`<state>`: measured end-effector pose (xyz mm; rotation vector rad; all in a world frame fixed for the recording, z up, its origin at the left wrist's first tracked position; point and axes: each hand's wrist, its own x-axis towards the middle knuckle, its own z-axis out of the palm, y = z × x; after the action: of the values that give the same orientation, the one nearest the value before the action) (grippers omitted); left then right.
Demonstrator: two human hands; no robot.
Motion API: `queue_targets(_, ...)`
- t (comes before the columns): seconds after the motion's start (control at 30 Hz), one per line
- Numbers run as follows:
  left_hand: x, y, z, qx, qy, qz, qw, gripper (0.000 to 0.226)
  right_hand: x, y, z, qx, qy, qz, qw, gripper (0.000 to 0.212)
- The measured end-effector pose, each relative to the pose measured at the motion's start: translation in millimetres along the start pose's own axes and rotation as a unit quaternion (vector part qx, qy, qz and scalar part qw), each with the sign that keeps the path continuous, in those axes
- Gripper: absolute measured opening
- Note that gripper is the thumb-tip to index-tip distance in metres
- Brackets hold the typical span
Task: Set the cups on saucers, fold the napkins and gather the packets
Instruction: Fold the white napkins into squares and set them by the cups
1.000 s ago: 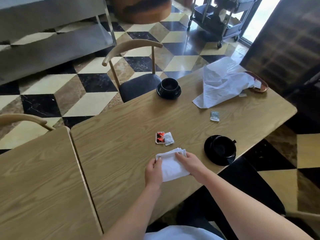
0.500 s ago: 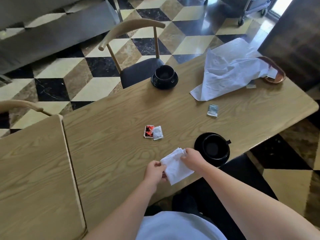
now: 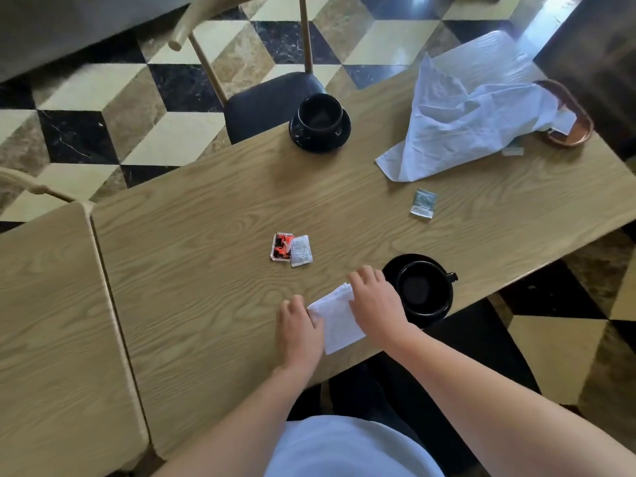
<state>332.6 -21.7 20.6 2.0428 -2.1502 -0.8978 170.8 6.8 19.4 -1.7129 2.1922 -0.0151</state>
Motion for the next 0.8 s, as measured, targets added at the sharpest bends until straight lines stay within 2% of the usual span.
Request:
queue_targets(0.07,-9,-4,5,0.115,0.023,0.198,0.973,0.052,-7,3,6,-0.010,0.044,-0.094,0.994,0.053)
queue_targets(0.1,-12,-6,8,0.148,0.012,0.266,0.953,0.061,-12,6,11,-0.019,0.044,-0.137,0.989,0.056)
queue_targets(0.17,-14,-13,17,0.190,-0.012,0.332,0.924,0.068,-22,11,22,-0.056,0.021,-0.200,0.978,0.058)
queue_targets(0.4,-5,-30,38,0.327,-0.093,0.298,0.892,0.073,-27,18,43,-0.121,-0.074,-0.194,0.971,0.062)
queue_targets(0.5,-3,-34,48,0.339,-0.138,0.283,0.886,0.070,-25,19,50,-0.104,-0.104,-0.193,0.970,0.066)
queue_targets(0.67,-4,-32,48,0.358,-0.152,0.270,0.881,0.071,-24,18,46,-0.113,-0.131,-0.198,0.965,0.065)
queue_targets(0.73,-5,-15,39,0.301,-0.124,0.234,0.916,0.070,-20,9,38,-0.094,-0.127,-0.180,0.971,0.067)
queue_targets(0.8,2,10,24,0.203,-0.069,0.202,0.956,0.059,-8,-2,21,-0.017,-0.079,-0.164,0.983,0.066)
